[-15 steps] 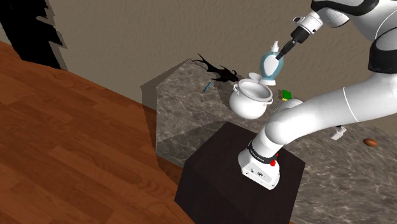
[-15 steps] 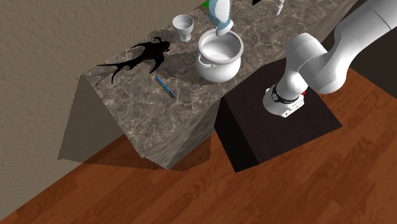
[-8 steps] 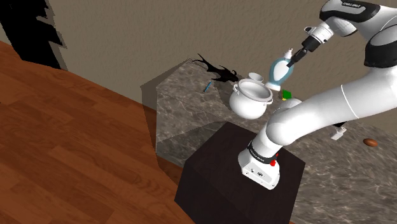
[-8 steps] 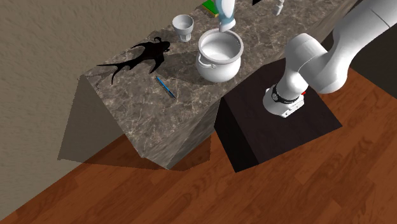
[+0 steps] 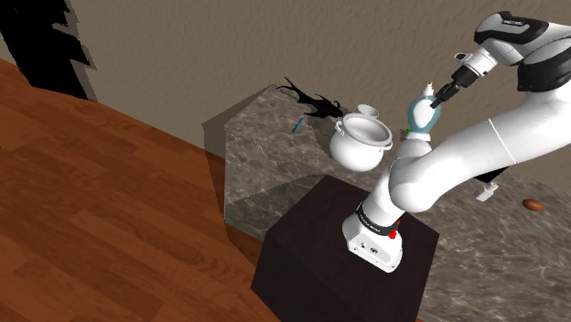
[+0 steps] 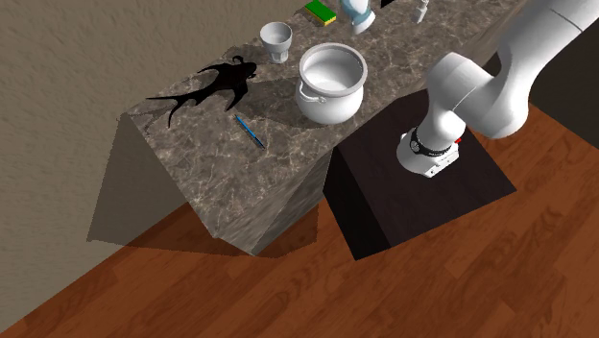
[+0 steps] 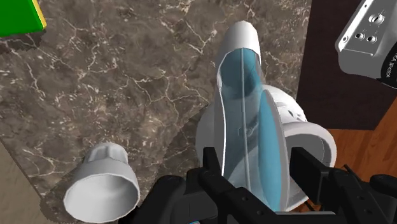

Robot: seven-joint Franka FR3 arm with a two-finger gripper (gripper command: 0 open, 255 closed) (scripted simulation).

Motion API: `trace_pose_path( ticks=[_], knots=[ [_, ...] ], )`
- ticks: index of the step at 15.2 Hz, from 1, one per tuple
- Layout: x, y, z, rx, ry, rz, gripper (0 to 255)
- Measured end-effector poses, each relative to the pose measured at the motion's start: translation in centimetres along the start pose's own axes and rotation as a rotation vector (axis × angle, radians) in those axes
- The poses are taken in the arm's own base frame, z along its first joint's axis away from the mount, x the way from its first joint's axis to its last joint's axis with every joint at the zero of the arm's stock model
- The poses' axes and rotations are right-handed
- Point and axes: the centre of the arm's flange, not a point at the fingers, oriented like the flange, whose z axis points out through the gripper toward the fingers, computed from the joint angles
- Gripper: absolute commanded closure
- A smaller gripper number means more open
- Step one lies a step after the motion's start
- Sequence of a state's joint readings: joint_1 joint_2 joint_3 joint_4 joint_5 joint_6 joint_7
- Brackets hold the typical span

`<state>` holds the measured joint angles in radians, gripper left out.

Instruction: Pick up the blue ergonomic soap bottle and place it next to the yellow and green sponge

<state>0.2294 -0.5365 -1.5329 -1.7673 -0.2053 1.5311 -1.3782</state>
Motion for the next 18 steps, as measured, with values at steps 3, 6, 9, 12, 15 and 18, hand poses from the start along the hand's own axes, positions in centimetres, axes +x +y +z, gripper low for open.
trace_pose_path(
  ticks=[3, 6, 9, 12, 15, 18],
  knots=[
    [-3.7, 2.1, 0.0, 0.000, 0.001, -0.001, 255],
    [-7.0, 4.1, -0.5, -0.001, 0.001, 0.000, 255],
    [-10.2, 6.2, -1.0, 0.000, 0.001, 0.000, 255],
    [-13.5, 8.2, -1.4, -0.001, 0.001, -0.001, 255],
    [-14.9, 9.3, -0.2, 0.001, -0.001, 0.000, 255],
    [-15.5, 9.8, 1.3, 0.001, -0.001, 0.000, 255]
  ],
)
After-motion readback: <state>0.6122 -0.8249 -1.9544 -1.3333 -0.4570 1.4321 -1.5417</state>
